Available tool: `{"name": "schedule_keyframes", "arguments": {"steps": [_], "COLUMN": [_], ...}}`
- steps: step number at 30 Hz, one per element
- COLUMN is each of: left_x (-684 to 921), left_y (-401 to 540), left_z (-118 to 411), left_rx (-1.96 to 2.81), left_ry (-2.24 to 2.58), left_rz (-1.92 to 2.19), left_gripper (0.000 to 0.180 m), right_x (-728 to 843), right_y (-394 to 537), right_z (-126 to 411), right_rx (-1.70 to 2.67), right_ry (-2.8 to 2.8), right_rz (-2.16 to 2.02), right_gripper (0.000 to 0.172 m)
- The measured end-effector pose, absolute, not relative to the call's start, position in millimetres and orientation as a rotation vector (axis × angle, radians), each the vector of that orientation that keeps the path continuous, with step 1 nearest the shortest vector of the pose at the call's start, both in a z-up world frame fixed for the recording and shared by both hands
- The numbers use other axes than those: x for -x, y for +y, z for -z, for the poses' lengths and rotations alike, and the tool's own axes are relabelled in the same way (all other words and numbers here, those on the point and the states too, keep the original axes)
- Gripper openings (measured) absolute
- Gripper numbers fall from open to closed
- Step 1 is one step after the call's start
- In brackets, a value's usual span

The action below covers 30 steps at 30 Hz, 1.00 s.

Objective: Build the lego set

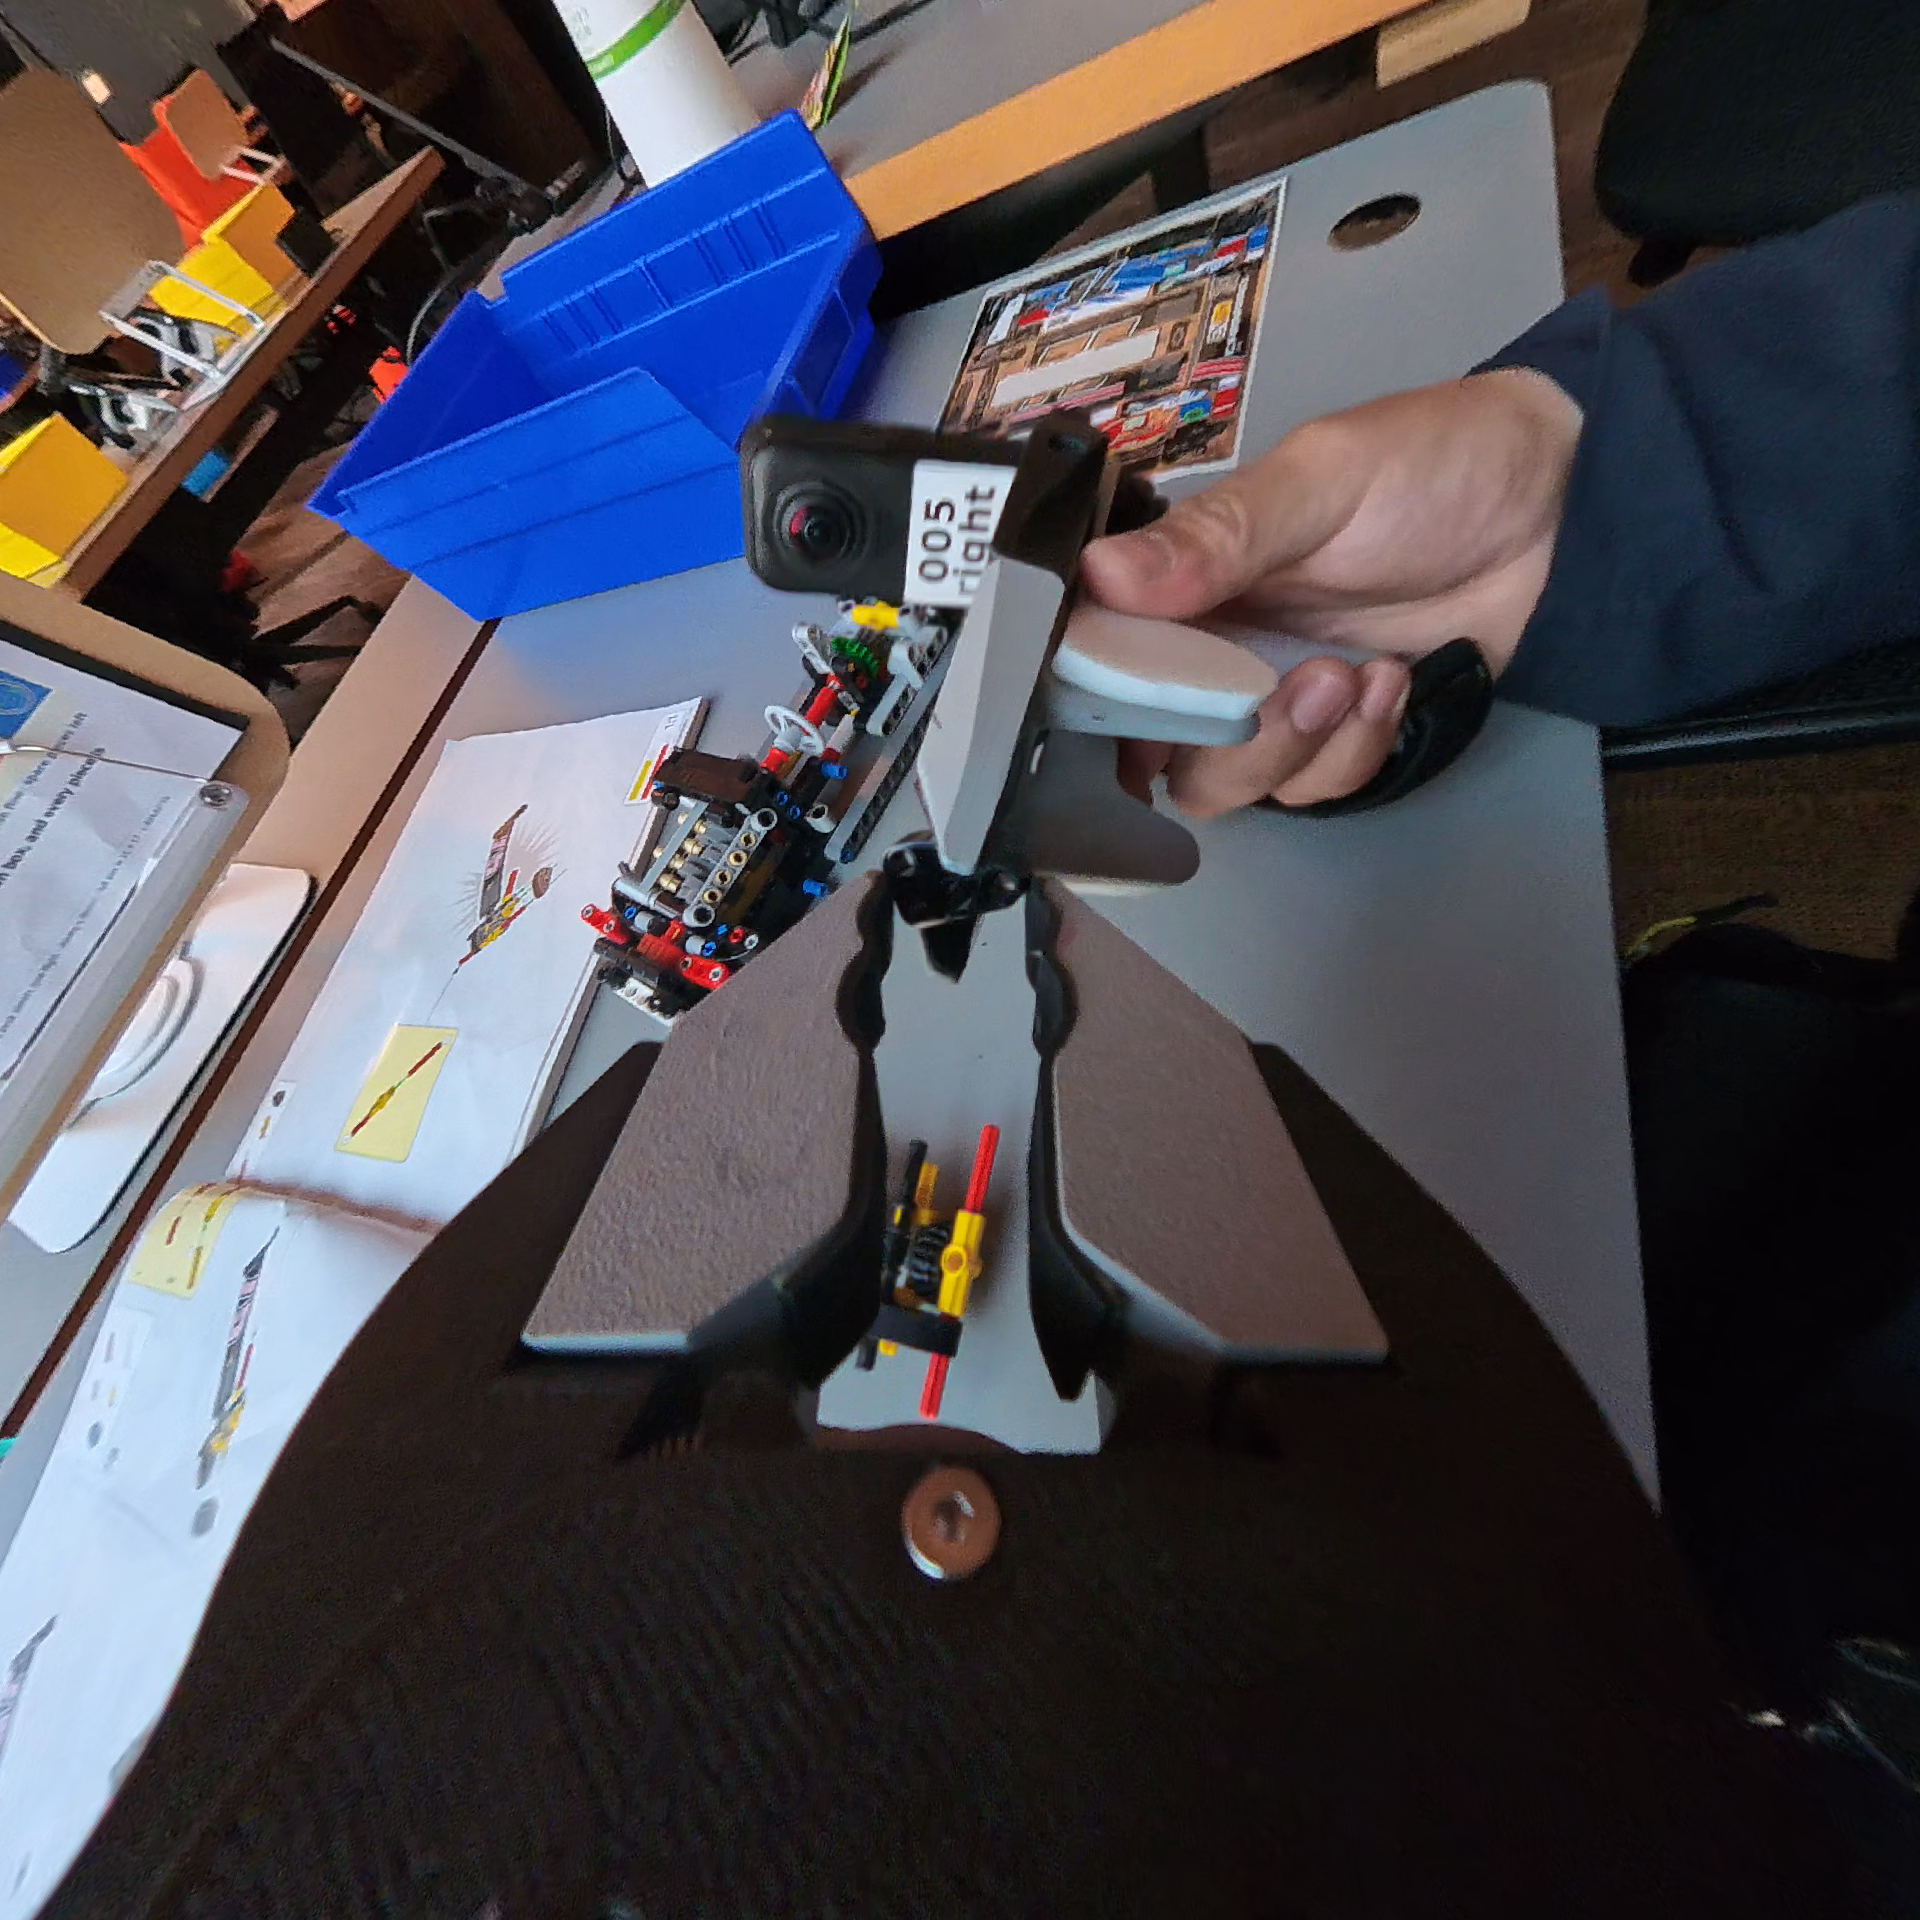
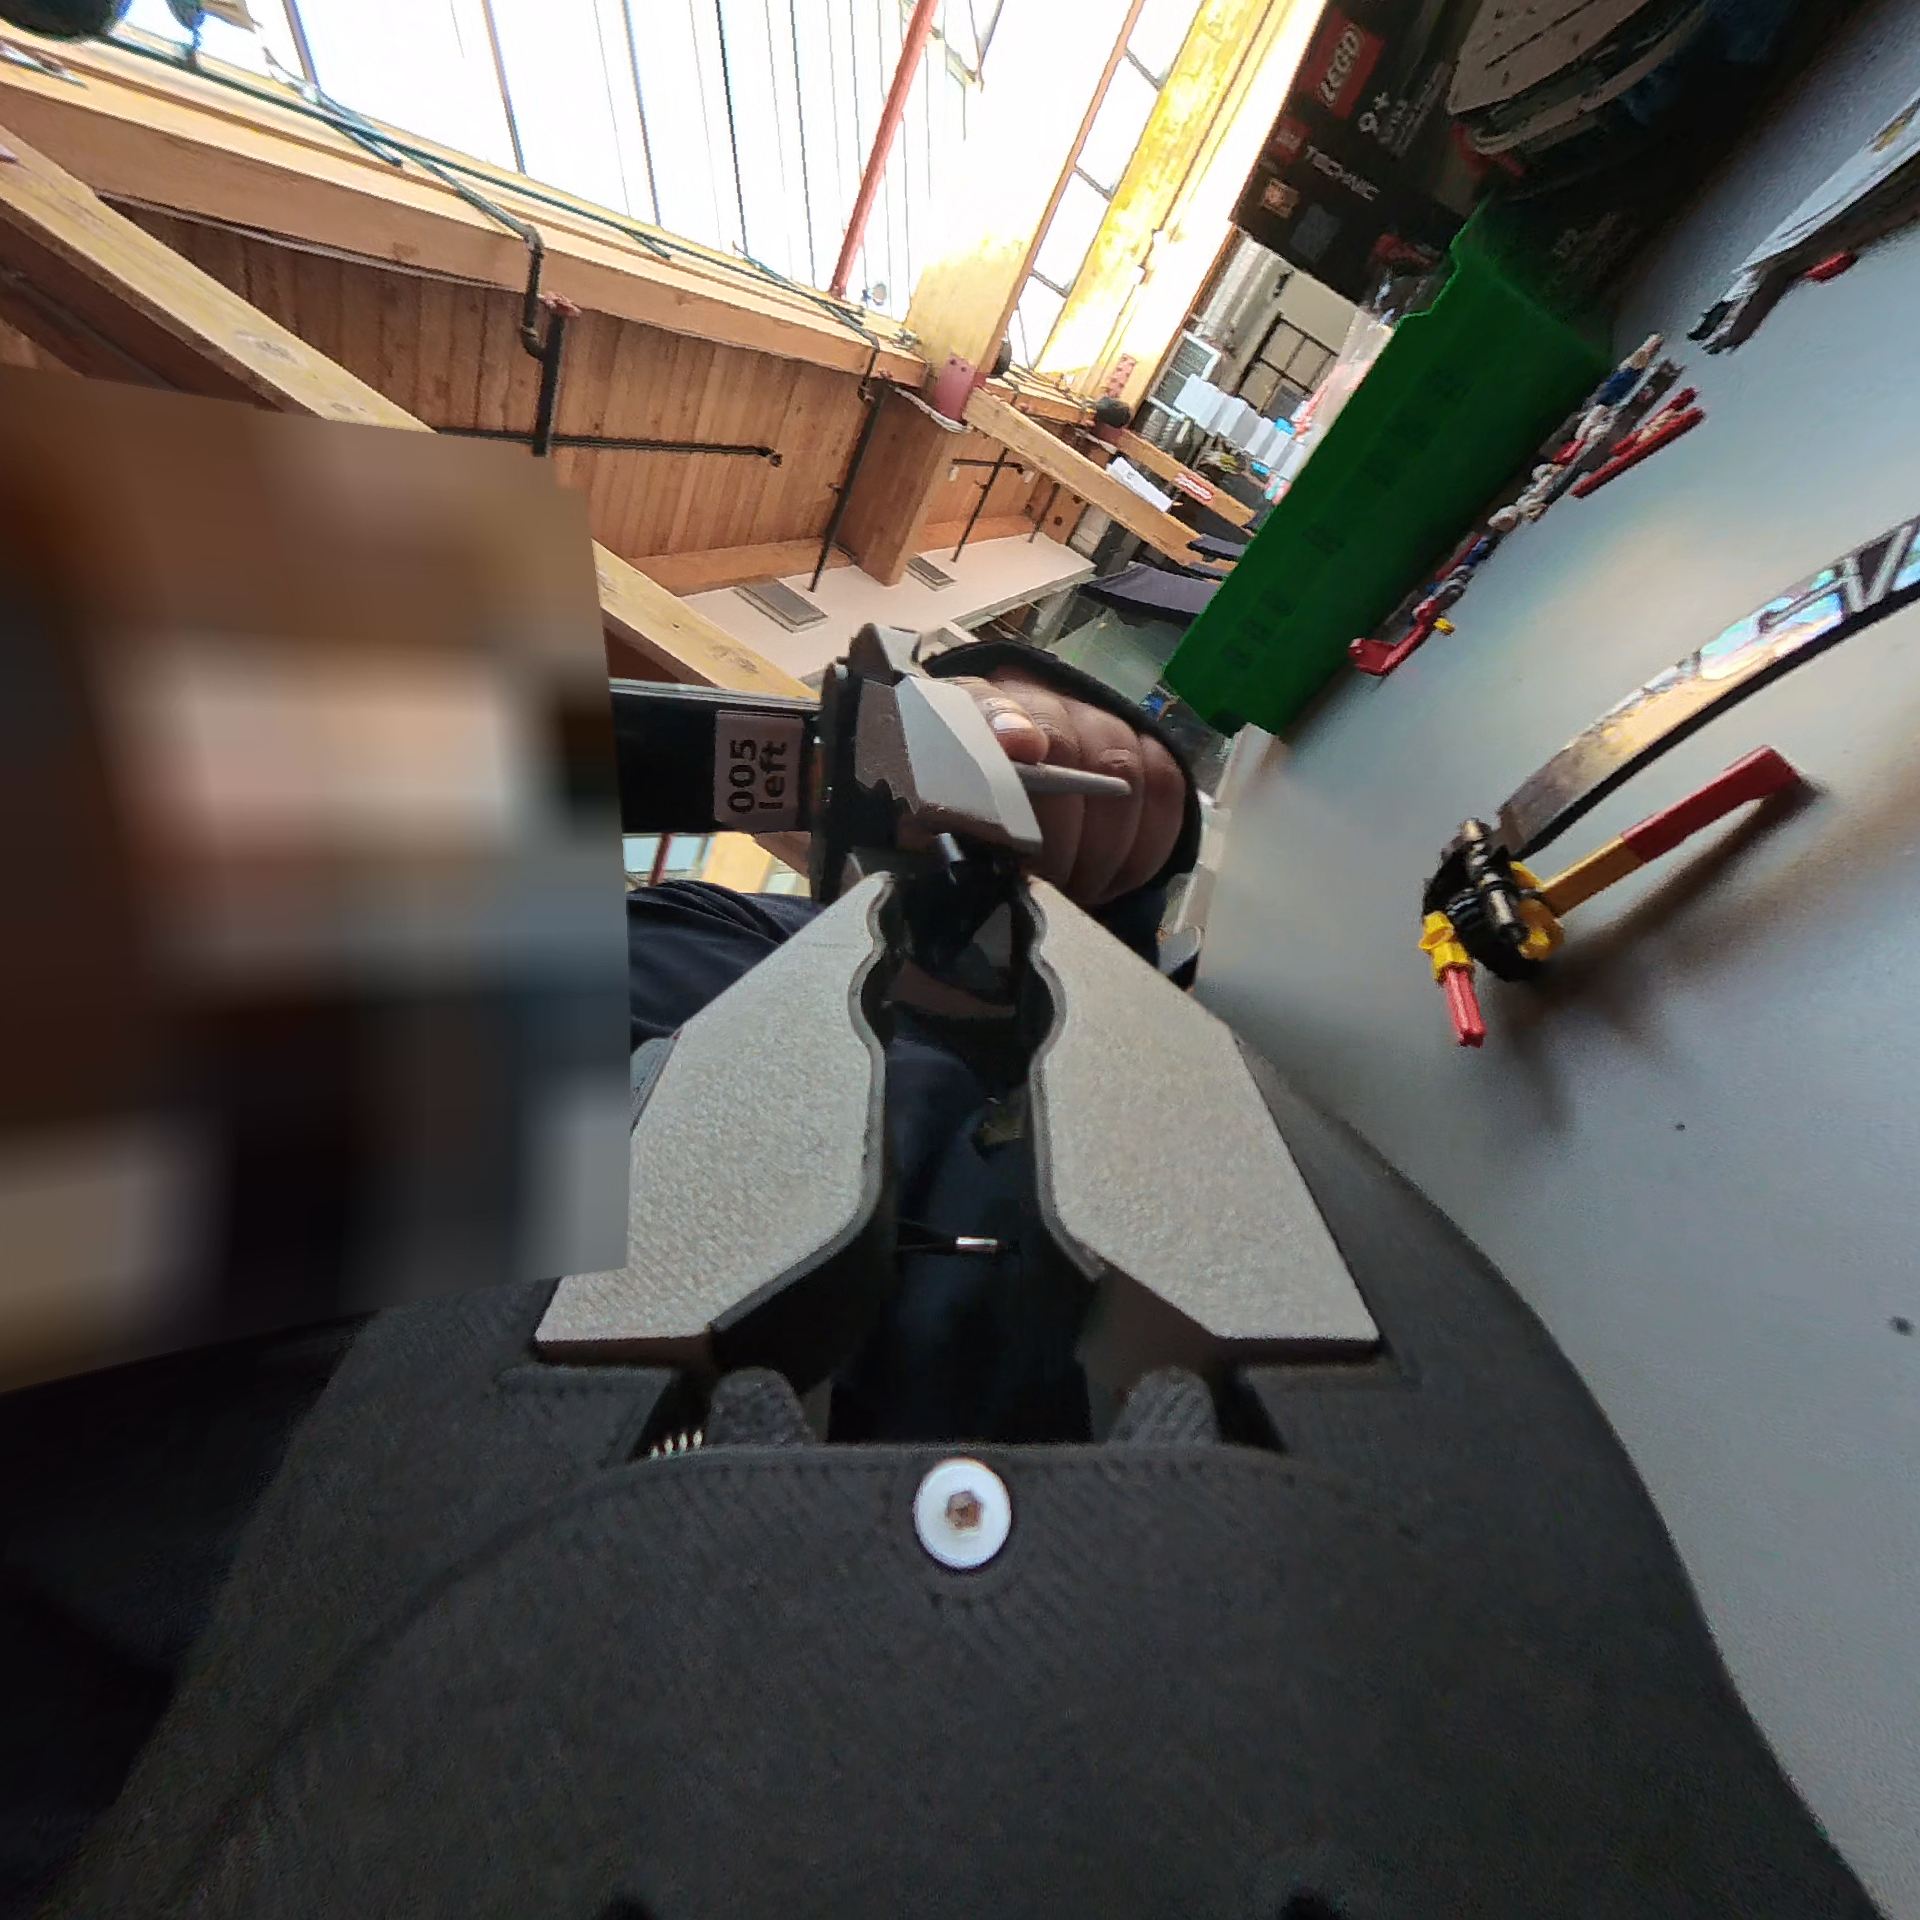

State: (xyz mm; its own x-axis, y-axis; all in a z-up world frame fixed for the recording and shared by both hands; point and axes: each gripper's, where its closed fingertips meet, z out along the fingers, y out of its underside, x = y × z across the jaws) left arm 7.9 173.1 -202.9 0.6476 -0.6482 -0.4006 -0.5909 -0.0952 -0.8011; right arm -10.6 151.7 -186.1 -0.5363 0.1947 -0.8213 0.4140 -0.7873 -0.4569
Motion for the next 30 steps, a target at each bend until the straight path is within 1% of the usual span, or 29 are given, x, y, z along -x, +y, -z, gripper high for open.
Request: {"name": "schedule_keyframes", "arguments": {"steps": [1, 3, 6, 8, 14, 22, 26, 30], "left_x": [-6.9, -5.9, -4.2, -3.7, -12.3, -10.0, -2.6, 0.3], "left_y": [173.5, 174.3, 176.4, 177.5, 175.5, 179.4, 188.6, 195.5], "left_z": [203.7, 203.6, 204.2, 205.1, 205.1, 205.9, 222.4, 244.6], "left_rx": [1.769, 1.761, 1.755, 1.746, 1.627, 1.512, 1.561, 1.672], "left_ry": [1.005, 1.009, 1.005, 0.997, 0.991, 0.995, 1.013, 1.028], "left_rz": [0.044, 0.015, -0.008, 0.000, 0.119, 0.007, -0.106, -0.106], "left_gripper": [0.023, 0.023, 0.023, 0.023, 0.023, 0.023, 0.023, 0.024], "right_x": [9.4, 6.7, 5.4, 4.1, 1.0, 5.4, 10.3, 12.7], "right_y": [153.7, 158.6, 167.1, 170.6, 165.3, 159.0, 167.0, 175.3], "right_z": [188.4, 191.1, 197.7, 199.7, 193.7, 197.4, 213.9, 235.4], "right_rx": [-1.473, -1.539, -1.688, -1.784, -1.867, -1.787, -1.927, -2.098], "right_ry": [0.990, 1.042, 1.162, 1.308, 1.683, 1.484, 1.448, 1.471], "right_rz": [2.452, 2.447, 2.422, 2.407, 2.376, 2.382, 2.288, 2.132], "right_gripper": [0.019, 0.018, 0.023, 0.022, 0.021, 0.016, 0.014, 0.013]}}
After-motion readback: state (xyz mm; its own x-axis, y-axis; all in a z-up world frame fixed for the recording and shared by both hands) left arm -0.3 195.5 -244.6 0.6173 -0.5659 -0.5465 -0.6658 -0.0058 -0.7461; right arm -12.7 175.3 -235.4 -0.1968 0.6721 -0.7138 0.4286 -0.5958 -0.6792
